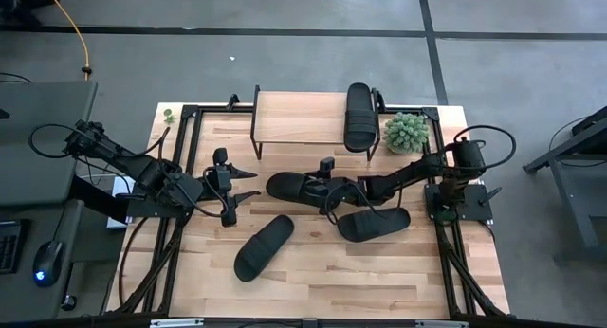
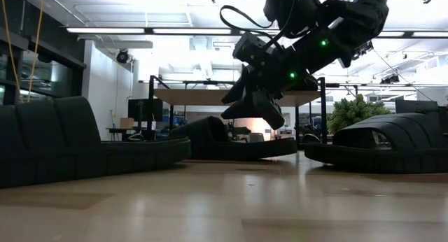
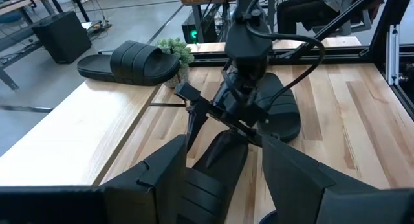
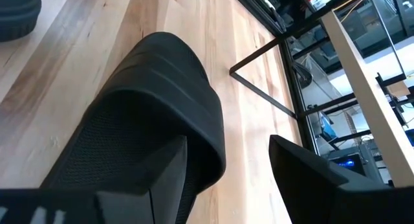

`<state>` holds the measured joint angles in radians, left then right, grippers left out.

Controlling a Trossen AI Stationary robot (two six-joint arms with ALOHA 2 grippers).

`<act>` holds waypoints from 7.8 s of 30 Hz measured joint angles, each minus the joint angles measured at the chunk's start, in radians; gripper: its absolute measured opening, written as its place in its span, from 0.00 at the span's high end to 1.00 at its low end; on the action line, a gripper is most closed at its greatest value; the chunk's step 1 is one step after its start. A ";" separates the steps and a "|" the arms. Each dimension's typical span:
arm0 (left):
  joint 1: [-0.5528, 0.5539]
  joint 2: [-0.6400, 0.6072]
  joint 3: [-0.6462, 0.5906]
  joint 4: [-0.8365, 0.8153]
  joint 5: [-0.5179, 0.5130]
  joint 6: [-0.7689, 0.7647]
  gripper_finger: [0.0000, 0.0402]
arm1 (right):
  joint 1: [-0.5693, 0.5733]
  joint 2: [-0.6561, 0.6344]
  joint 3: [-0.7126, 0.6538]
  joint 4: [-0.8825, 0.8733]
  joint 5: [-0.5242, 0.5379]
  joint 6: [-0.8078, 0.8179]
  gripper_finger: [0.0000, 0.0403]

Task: Pick and place slides into the shelf
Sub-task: Put the black slipper on the shelf

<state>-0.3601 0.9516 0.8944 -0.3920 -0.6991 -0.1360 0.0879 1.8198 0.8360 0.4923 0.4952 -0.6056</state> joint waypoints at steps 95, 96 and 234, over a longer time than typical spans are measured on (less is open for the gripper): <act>0.000 0.000 0.000 -0.031 0.000 0.054 0.54 | -0.032 0.128 0.270 -0.290 -0.030 0.280 1.00; 0.000 0.000 0.000 -0.037 0.000 0.057 0.54 | -0.032 0.118 0.274 -0.297 -0.044 0.291 1.00; -0.091 0.210 0.001 0.205 0.416 0.574 0.54 | 0.108 -0.189 0.279 -0.102 -0.552 0.337 1.00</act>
<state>-0.4515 1.1618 0.8951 -0.1865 -0.2832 0.4376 0.1959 1.6306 1.1152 0.3907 -0.0571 -0.2688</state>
